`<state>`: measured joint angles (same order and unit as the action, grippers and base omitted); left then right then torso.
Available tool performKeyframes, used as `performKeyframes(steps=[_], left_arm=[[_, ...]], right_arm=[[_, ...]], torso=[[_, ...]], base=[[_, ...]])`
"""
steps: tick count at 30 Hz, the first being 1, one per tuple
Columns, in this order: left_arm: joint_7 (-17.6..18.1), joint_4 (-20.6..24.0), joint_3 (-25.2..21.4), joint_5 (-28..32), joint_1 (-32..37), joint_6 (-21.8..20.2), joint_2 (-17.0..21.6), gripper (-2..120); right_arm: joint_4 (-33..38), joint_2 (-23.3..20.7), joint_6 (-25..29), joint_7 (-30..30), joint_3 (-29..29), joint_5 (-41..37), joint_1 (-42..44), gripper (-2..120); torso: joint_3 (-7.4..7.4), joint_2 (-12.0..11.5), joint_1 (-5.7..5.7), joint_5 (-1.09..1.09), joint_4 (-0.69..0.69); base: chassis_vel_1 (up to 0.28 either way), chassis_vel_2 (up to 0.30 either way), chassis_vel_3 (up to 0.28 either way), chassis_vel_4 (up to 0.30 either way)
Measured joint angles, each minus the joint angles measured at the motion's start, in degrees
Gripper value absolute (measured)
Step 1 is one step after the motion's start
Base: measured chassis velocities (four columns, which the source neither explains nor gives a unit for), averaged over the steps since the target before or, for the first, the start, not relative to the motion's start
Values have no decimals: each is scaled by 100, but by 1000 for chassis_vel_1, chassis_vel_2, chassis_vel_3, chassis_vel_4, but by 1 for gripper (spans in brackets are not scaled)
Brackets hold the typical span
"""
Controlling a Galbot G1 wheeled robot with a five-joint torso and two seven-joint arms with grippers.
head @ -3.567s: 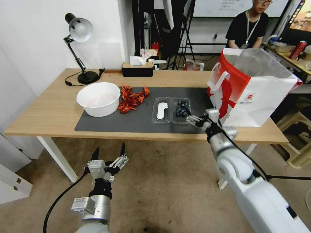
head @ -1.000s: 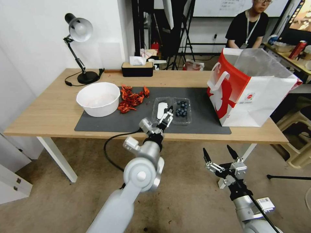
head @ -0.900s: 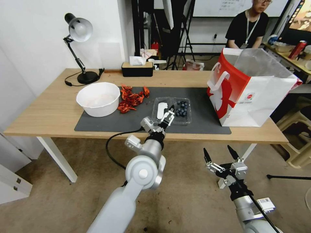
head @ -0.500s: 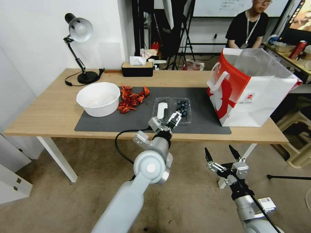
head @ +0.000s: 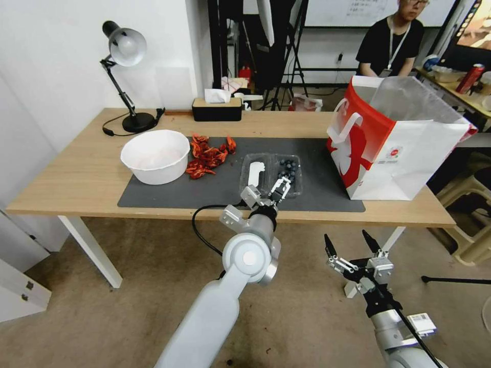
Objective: Close the takeout container lid, then place the container into the takeout bag.
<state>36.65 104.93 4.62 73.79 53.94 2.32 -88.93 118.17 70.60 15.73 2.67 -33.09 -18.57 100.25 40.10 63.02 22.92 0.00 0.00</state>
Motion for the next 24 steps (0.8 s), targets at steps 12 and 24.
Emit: performKeyframes(steps=[12,24], left_arm=[[18,-206,-94,-3,-78,52,34,100],[7,-387,-143,62,-175,116,-1,100]], right_arm=[[-27,19,27,7,29,4,-14,100],[-90,6,42,-6,52,18,-47,100]], torso=[[0,0,0,0,0],[0,0,0,0,0]], base=[[0,0,0,0],[0,0,0,0]])
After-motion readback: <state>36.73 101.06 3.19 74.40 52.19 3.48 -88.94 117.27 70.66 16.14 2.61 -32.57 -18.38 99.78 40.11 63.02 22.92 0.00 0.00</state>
